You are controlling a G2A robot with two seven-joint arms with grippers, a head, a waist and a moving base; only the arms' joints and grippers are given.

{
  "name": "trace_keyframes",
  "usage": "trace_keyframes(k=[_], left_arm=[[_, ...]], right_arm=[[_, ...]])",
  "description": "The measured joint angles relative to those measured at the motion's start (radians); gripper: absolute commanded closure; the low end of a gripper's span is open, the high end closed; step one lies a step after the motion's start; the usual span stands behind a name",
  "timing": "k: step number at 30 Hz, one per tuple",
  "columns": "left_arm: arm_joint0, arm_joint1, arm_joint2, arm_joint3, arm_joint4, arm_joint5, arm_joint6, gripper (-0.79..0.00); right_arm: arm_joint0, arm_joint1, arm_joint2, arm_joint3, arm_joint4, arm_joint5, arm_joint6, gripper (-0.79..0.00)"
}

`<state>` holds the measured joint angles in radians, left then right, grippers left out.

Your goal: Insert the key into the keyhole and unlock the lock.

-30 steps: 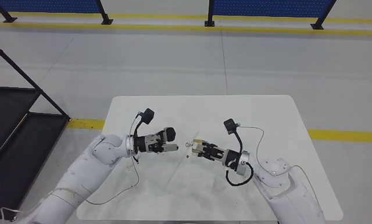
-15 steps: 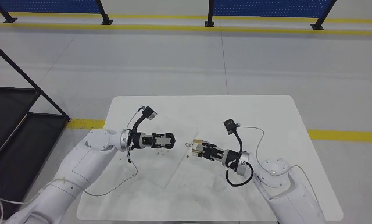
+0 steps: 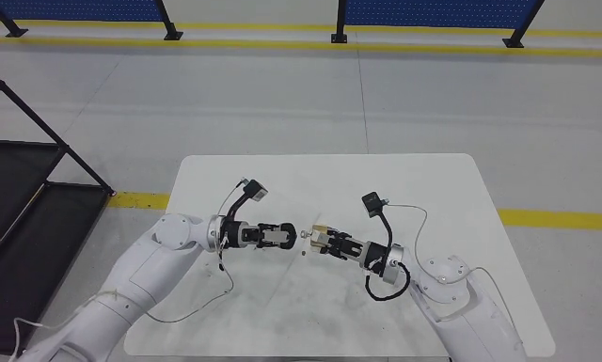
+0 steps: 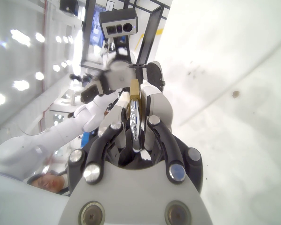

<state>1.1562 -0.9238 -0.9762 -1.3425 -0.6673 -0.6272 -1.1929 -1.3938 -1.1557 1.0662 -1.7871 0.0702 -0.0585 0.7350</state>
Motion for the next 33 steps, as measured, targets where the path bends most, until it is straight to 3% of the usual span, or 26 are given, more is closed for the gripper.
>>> trace_keyframes(k=[1,3,5,19,23,33], left_arm=[[-0.003,-0.002,0.003,0.005,-0.001,-0.001,0.001,-0.508],[-0.008,-0.007,0.010,0.013,-0.005,-0.004,0.004,-0.385],[-0.012,-0.010,0.016,0.018,-0.006,-0.005,0.005,-0.311],[-0.031,-0.024,0.026,0.037,0.004,-0.006,0.007,-0.102],[-0.034,-0.027,0.030,0.037,0.008,-0.005,0.005,-0.160],[-0.041,-0.034,0.033,0.041,0.005,0.005,-0.005,-0.123]], right_arm=[[0.000,0.000,0.000,0.000,0.000,0.000,0.000,0.000],[0.000,0.000,0.000,0.000,0.000,0.000,0.000,0.000],[0.000,0.000,0.000,0.000,0.000,0.000,0.000,0.000],[0.000,0.000,0.000,0.000,0.000,0.000,0.000,0.000],[0.000,0.000,0.000,0.000,0.000,0.000,0.000,0.000],[0.000,0.000,0.000,0.000,0.000,0.000,0.000,0.000]])
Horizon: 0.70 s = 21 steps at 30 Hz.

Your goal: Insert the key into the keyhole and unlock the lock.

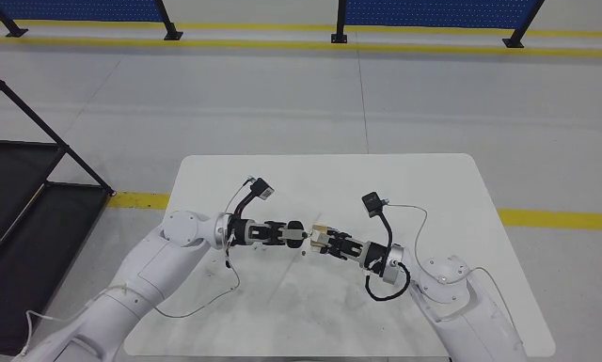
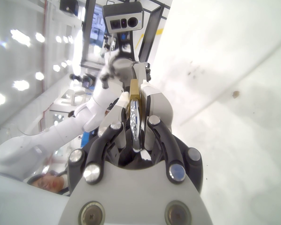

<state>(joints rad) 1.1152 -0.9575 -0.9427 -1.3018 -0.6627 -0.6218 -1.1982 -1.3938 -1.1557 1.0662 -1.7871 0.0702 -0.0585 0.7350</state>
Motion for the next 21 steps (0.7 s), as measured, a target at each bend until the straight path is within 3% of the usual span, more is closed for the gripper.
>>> trace_keyframes(k=[14,21], left_arm=[[-0.009,-0.012,0.009,0.028,-0.001,0.004,-0.004,-0.163],[-0.010,-0.018,0.012,0.039,-0.005,0.006,-0.006,-0.099]], right_arm=[[0.000,0.000,0.000,0.000,0.000,0.000,0.000,0.000],[0.000,0.000,0.000,0.000,0.000,0.000,0.000,0.000]])
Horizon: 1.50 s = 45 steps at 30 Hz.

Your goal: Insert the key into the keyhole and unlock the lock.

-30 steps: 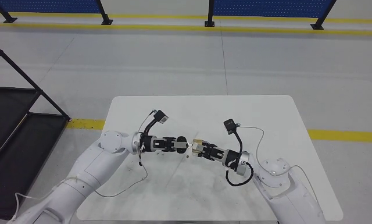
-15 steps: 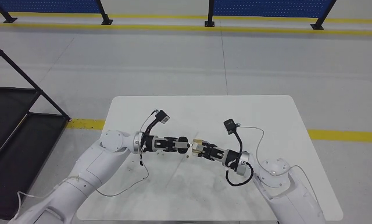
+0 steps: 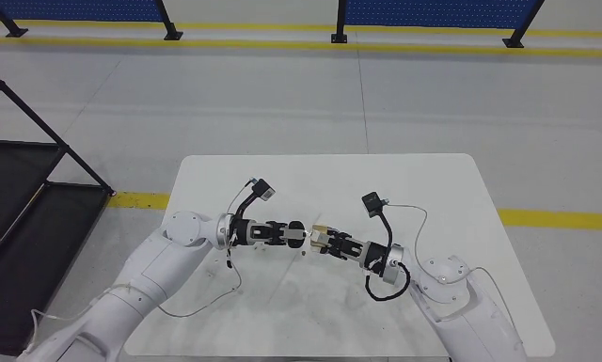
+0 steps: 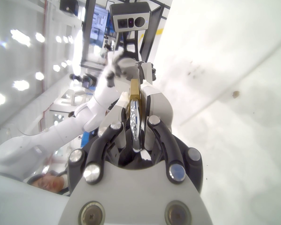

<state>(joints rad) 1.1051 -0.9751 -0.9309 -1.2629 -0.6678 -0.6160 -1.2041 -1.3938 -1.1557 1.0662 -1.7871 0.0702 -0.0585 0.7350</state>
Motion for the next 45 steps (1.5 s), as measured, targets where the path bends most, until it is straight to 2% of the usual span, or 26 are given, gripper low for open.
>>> trace_keyframes(k=[3,7,28,45], left_arm=[[0.000,-0.002,0.001,-0.001,0.002,-0.001,0.001,-0.074],[0.001,-0.004,0.001,-0.003,0.003,-0.001,0.001,0.000],[-0.006,-0.017,0.007,-0.002,-0.014,0.018,-0.018,0.000],[0.016,-0.009,-0.010,-0.043,0.127,-0.090,0.089,0.000]], right_arm=[[0.000,0.000,0.000,0.000,0.000,0.000,0.000,0.000],[0.000,0.000,0.000,0.000,0.000,0.000,0.000,0.000],[0.000,0.000,0.000,0.000,0.000,0.000,0.000,0.000],[0.000,0.000,0.000,0.000,0.000,0.000,0.000,0.000]])
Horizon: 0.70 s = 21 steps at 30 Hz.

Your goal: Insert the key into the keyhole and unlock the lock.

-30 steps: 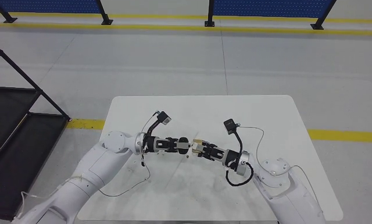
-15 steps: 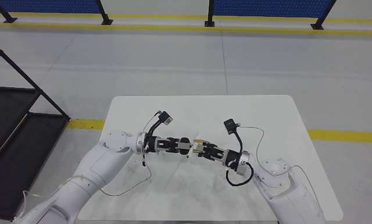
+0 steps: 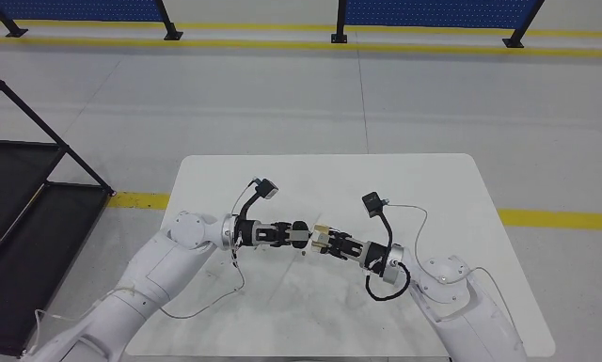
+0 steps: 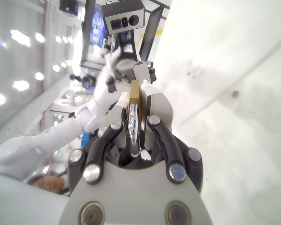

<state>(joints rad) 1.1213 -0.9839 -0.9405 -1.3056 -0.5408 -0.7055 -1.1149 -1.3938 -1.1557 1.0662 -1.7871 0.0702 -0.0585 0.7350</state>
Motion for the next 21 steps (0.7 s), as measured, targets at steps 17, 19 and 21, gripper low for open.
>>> trace_keyframes(k=[17,19,21], left_arm=[[0.037,0.023,-0.016,-0.052,0.147,-0.118,0.118,0.000],[0.039,0.026,-0.016,-0.059,0.156,-0.128,0.128,0.000],[0.041,0.028,-0.018,-0.063,0.171,-0.141,0.141,0.000]], right_arm=[[0.000,0.000,0.000,0.000,0.000,0.000,0.000,0.000],[0.000,0.000,0.000,0.000,0.000,0.000,0.000,0.000],[0.000,0.000,0.000,0.000,0.000,0.000,0.000,0.000]])
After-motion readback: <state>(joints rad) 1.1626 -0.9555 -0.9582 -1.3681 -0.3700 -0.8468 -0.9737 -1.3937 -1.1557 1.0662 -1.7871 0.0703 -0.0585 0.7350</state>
